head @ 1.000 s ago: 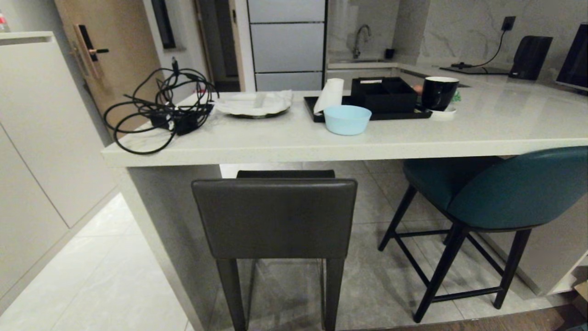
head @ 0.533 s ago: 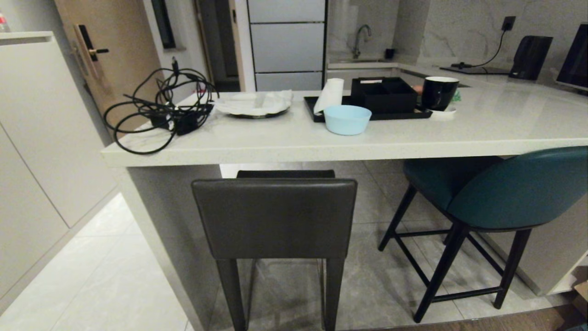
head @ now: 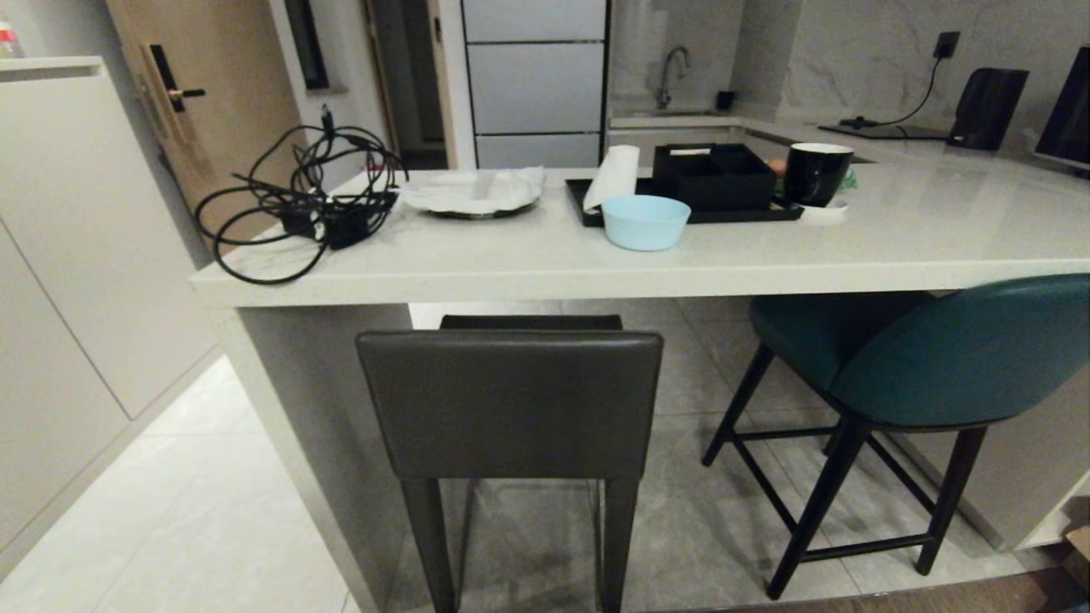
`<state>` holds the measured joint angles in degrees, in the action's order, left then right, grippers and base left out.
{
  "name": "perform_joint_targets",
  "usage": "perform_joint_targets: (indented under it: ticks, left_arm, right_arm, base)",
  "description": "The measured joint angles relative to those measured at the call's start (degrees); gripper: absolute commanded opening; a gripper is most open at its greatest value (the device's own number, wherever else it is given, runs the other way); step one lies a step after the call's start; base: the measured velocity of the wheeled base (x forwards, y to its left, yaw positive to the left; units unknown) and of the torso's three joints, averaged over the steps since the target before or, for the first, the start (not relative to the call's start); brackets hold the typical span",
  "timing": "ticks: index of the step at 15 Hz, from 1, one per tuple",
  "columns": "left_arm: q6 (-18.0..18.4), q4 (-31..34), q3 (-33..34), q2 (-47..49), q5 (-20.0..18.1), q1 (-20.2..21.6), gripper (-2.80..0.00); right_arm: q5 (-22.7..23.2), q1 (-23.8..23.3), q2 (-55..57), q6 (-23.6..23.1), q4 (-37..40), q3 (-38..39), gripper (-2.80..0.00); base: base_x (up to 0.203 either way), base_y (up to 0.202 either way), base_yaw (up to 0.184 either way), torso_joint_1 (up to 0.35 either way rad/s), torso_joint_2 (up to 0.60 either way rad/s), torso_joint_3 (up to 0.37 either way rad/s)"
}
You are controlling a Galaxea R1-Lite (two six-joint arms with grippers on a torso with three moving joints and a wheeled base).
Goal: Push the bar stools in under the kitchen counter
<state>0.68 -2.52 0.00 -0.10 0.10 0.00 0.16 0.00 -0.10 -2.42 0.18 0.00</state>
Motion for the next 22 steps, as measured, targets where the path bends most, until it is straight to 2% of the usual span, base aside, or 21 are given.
perform_joint_targets:
  ticks: [22]
  left_arm:
    - [-0.1, 0.0, 0.0, 0.0, 0.0, 0.0, -2.80]
  right_arm:
    - [0.1, 0.0, 0.0, -0.1, 0.0, 0.0, -2.80]
  base:
    - [0.000, -0.194, 0.002, 0.002, 0.00, 0.002]
